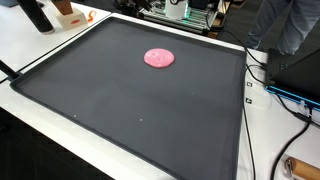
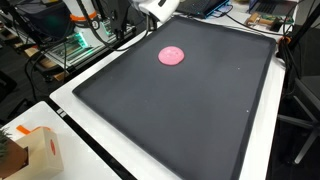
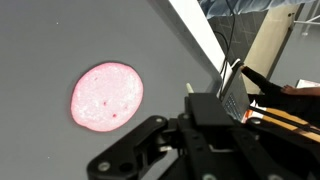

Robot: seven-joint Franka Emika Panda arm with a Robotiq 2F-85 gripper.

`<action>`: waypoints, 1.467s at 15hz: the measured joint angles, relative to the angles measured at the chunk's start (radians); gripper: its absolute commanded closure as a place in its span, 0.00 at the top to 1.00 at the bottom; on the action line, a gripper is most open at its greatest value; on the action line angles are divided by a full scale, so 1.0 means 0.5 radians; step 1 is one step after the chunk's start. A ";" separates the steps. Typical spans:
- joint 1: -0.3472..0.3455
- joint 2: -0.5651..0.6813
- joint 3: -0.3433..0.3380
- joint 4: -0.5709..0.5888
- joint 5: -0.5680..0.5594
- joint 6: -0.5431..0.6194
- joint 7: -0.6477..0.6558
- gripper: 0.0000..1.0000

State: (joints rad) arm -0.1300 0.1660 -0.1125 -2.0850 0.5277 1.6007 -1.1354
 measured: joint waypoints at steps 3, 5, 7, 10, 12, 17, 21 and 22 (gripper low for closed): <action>-0.054 0.101 0.001 0.051 0.050 -0.003 -0.124 0.03; -0.089 0.163 0.002 0.087 0.101 -0.003 -0.195 0.03; -0.124 0.219 0.002 0.119 0.155 -0.005 -0.254 0.03; -0.174 0.299 0.002 0.165 0.207 -0.017 -0.326 0.03; -0.202 0.348 0.002 0.193 0.231 -0.027 -0.361 0.03; -0.251 0.465 0.003 0.247 0.282 -0.028 -0.436 0.03; -0.277 0.551 0.003 0.283 0.334 -0.017 -0.460 0.03; -0.281 0.570 0.003 0.291 0.343 -0.010 -0.461 0.03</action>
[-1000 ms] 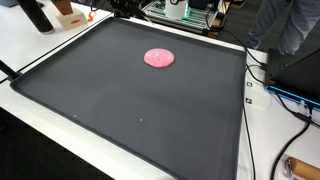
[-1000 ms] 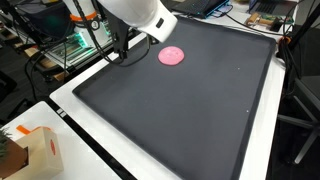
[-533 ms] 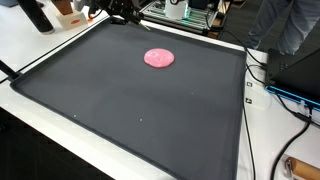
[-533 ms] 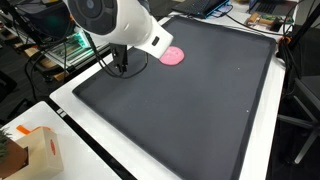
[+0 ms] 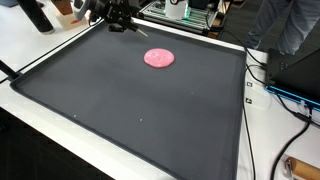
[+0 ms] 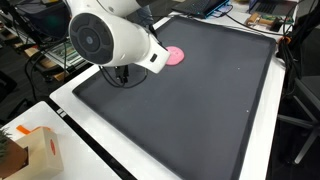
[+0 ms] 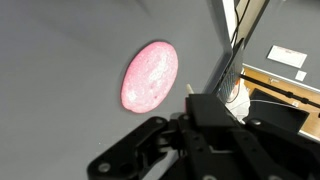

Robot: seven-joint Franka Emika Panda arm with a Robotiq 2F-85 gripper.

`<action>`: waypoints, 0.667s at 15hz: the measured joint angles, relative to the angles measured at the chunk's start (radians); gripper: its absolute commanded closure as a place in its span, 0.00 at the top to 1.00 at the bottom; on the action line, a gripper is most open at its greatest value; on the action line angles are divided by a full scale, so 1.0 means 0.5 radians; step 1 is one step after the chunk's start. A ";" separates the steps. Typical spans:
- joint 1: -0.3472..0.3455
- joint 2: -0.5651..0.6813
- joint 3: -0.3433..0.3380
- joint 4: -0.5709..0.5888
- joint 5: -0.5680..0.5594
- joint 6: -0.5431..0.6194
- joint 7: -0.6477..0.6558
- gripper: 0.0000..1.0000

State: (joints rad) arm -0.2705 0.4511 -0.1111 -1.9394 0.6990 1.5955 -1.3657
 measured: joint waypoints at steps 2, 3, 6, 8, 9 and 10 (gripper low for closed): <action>-0.005 0.032 0.000 0.010 0.018 0.025 0.000 0.03; -0.007 0.045 0.000 0.011 0.026 0.039 0.000 0.03; -0.009 0.079 0.000 0.019 0.045 0.071 0.000 0.03; -0.009 0.097 0.000 0.025 0.051 0.090 0.001 0.03; -0.009 0.105 0.001 0.027 0.054 0.105 0.003 0.03; -0.009 0.111 0.001 0.029 0.056 0.118 0.005 0.03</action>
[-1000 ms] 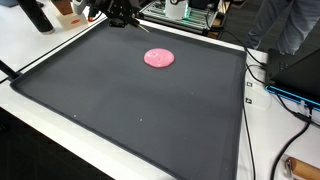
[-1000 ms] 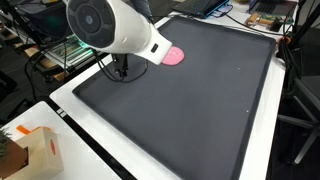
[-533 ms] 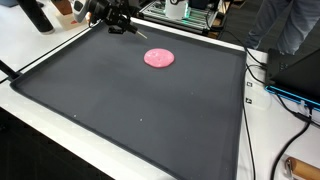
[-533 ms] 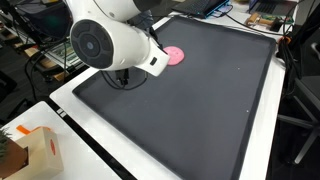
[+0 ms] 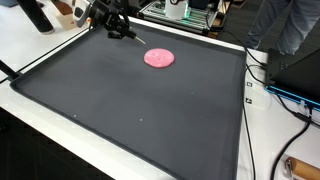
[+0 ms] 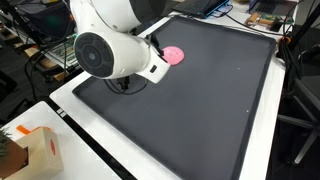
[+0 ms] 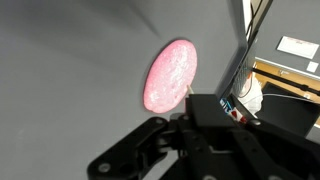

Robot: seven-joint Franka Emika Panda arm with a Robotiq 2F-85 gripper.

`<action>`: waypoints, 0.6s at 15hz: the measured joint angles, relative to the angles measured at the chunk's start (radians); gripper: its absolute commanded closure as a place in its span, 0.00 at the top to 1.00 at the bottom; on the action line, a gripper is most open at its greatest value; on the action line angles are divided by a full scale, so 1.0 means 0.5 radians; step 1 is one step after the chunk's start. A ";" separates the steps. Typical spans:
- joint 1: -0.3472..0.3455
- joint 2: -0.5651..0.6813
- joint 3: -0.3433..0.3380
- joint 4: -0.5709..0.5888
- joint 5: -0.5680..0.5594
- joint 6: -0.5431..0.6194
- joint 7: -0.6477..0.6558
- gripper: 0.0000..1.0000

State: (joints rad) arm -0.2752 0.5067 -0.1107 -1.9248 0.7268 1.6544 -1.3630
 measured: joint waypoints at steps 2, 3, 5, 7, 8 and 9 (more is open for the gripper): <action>0.000 0.008 0.002 0.001 0.000 0.036 0.006 0.03; 0.000 0.010 0.004 0.002 0.000 0.058 0.009 0.03; 0.003 0.010 0.012 0.002 0.000 0.111 0.016 0.03; 0.005 0.010 0.021 0.002 0.000 0.156 0.026 0.03; 0.006 0.010 0.027 0.002 0.000 0.178 0.035 0.03; 0.007 0.010 0.033 0.002 0.000 0.191 0.046 0.03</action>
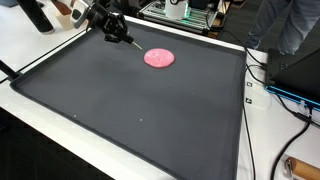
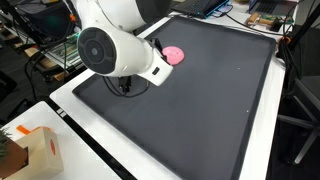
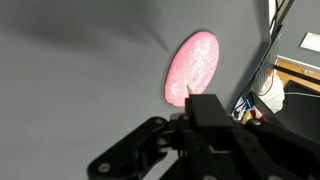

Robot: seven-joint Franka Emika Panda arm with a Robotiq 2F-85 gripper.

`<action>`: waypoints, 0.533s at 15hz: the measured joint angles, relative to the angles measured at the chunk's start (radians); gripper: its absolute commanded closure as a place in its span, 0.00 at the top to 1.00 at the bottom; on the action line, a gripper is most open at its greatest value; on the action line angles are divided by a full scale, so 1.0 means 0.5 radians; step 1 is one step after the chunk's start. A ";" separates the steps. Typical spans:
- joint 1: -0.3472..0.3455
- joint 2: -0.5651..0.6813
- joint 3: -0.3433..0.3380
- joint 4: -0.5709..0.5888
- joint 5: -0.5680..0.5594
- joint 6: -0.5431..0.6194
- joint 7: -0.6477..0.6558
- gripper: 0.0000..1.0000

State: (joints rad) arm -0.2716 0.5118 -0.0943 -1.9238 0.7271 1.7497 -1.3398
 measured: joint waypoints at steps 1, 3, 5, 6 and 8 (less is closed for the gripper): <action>0.001 -0.001 0.006 0.000 0.000 0.015 0.008 0.03; 0.005 -0.006 0.018 0.000 0.000 0.039 0.021 0.03; 0.012 -0.024 0.033 0.000 0.000 0.065 0.042 0.03; 0.019 -0.036 0.038 0.000 0.000 0.072 0.050 0.03; 0.041 -0.069 0.046 -0.002 0.000 0.080 0.066 0.03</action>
State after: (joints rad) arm -0.2510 0.4775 -0.0714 -1.9250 0.7269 1.7896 -1.3070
